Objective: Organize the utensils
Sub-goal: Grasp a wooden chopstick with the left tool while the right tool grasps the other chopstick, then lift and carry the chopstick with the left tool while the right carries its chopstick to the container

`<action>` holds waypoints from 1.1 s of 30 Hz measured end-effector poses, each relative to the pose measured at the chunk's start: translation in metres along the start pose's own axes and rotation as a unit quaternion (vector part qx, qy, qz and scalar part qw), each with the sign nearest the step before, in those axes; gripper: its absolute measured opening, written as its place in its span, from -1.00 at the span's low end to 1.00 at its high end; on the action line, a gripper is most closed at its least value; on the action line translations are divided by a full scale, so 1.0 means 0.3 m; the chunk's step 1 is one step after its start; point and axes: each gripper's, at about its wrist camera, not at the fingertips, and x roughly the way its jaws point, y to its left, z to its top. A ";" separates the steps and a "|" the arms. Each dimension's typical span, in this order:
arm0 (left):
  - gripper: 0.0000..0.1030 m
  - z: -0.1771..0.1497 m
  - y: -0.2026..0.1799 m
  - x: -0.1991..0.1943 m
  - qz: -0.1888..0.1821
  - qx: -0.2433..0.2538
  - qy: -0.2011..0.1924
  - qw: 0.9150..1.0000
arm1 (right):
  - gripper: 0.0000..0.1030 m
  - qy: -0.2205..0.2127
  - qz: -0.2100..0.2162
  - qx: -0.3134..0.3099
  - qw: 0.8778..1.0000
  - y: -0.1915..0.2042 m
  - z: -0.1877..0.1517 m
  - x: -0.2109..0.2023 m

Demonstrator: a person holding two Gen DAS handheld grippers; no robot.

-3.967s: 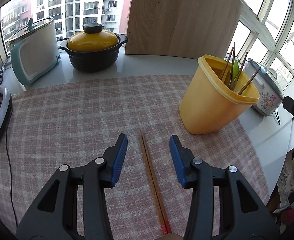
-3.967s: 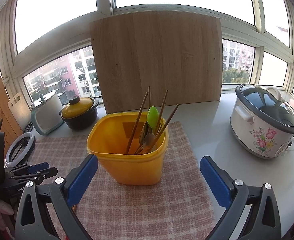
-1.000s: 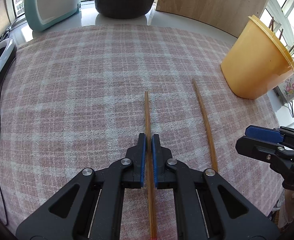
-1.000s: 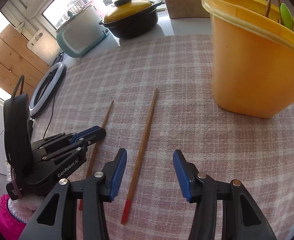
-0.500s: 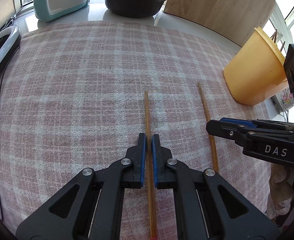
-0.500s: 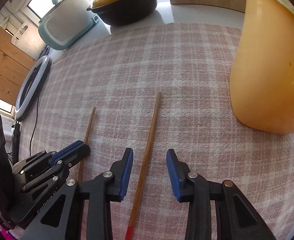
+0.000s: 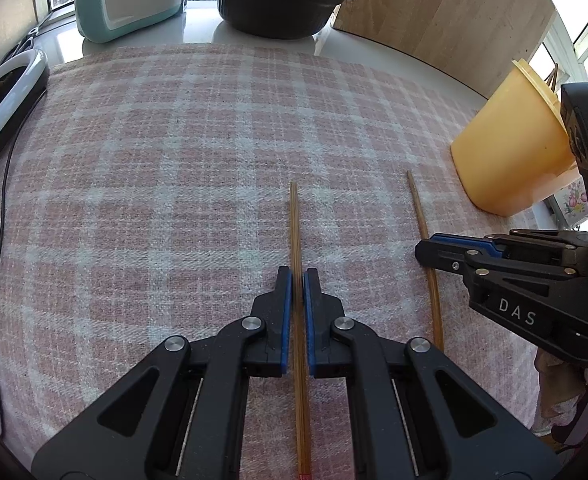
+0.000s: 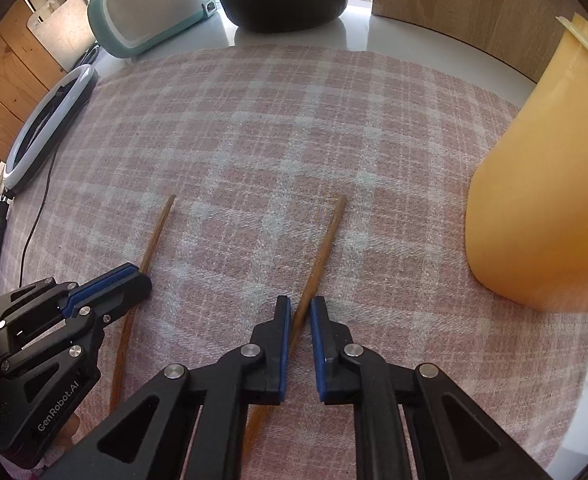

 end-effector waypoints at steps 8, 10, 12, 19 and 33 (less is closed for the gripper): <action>-0.93 -0.007 -0.008 -0.037 0.004 -0.001 -0.014 1.000 | -0.94 -0.016 0.032 0.016 0.999 -0.028 -0.060 -0.036; -0.93 -0.007 -0.012 -0.050 0.004 -0.002 -0.019 1.000 | -0.94 -0.024 0.035 0.017 0.999 -0.027 -0.080 -0.054; -0.93 -0.007 -0.018 -0.065 0.003 -0.001 -0.025 1.000 | -0.94 -0.034 0.041 0.022 0.998 -0.038 -0.100 -0.076; -0.93 -0.006 -0.038 -0.123 0.002 0.001 -0.050 0.999 | -0.94 -0.069 0.059 0.049 0.995 -0.094 -0.158 -0.166; -0.93 0.006 -0.075 -0.230 -0.022 -0.008 -0.084 0.996 | -0.94 -0.142 0.074 0.103 0.982 -0.220 -0.252 -0.319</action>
